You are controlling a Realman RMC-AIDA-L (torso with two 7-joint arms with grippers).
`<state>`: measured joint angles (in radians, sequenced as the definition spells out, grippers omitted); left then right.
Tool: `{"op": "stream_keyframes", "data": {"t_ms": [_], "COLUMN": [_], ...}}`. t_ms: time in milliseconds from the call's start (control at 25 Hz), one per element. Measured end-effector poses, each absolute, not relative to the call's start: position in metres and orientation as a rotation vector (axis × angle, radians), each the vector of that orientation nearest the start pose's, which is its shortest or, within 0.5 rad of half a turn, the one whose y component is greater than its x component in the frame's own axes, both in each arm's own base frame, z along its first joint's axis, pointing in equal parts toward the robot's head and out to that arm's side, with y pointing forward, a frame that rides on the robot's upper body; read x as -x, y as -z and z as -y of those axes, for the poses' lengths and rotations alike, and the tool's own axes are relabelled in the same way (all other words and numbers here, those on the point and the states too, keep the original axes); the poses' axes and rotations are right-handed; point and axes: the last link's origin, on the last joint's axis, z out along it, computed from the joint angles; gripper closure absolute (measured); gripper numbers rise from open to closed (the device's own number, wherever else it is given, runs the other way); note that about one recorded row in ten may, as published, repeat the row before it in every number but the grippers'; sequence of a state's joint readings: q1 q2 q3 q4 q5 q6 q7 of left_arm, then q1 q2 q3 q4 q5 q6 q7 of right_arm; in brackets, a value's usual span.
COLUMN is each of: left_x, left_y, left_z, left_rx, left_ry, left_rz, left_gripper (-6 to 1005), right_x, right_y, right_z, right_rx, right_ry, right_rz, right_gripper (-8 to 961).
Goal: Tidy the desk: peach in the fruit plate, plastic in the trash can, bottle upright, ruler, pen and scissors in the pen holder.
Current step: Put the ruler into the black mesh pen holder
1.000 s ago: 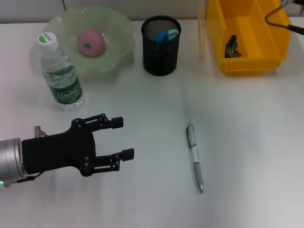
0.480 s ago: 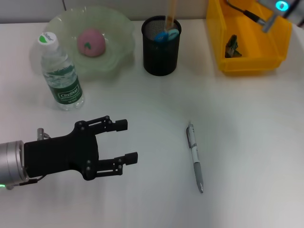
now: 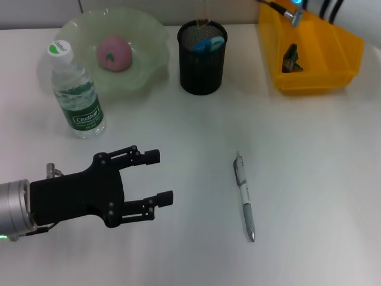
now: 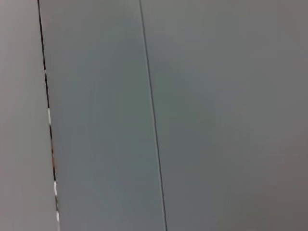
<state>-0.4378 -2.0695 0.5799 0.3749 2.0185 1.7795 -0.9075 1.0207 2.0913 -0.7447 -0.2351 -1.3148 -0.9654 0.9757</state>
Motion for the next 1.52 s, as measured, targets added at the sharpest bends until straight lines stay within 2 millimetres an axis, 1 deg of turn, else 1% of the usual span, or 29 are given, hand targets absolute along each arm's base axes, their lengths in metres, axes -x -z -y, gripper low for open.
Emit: {"op": "stream_keyframes", "data": {"t_ms": [80,280,480,760,1080,1520], "left_x": [0.281,0.280,0.280,0.278,0.276,0.275], "left_y": [0.028,0.028,0.028,0.030,0.029,0.028], "left_z": [-0.254,-0.254,-0.253,-0.254,-0.254,-0.252], "left_rx": [2.762,2.755,2.755,2.759,2.759,2.763], "left_ry": [1.024,1.032,1.036,1.049,1.064,1.082], "left_rz": [0.359,0.360,0.361,0.359,0.357,0.357], "left_gripper": [212,212,211,211,212,212], "right_x": [-0.111,-0.111,-0.113,-0.120,-0.130,-0.132], "right_y": [0.038,0.048,0.052,0.055,0.059,0.061], "right_z": [-0.470,-0.470,-0.469,-0.466,-0.466,-0.464], "right_rx": [2.248,2.244,2.224,2.227,2.222,2.225], "right_ry": [-0.940,-0.884,-0.858,-0.838,-0.792,-0.788], "right_rz": [-0.384,-0.338,-0.305,-0.310,-0.352,-0.368], "right_gripper": [546,540,534,526,517,505]}}
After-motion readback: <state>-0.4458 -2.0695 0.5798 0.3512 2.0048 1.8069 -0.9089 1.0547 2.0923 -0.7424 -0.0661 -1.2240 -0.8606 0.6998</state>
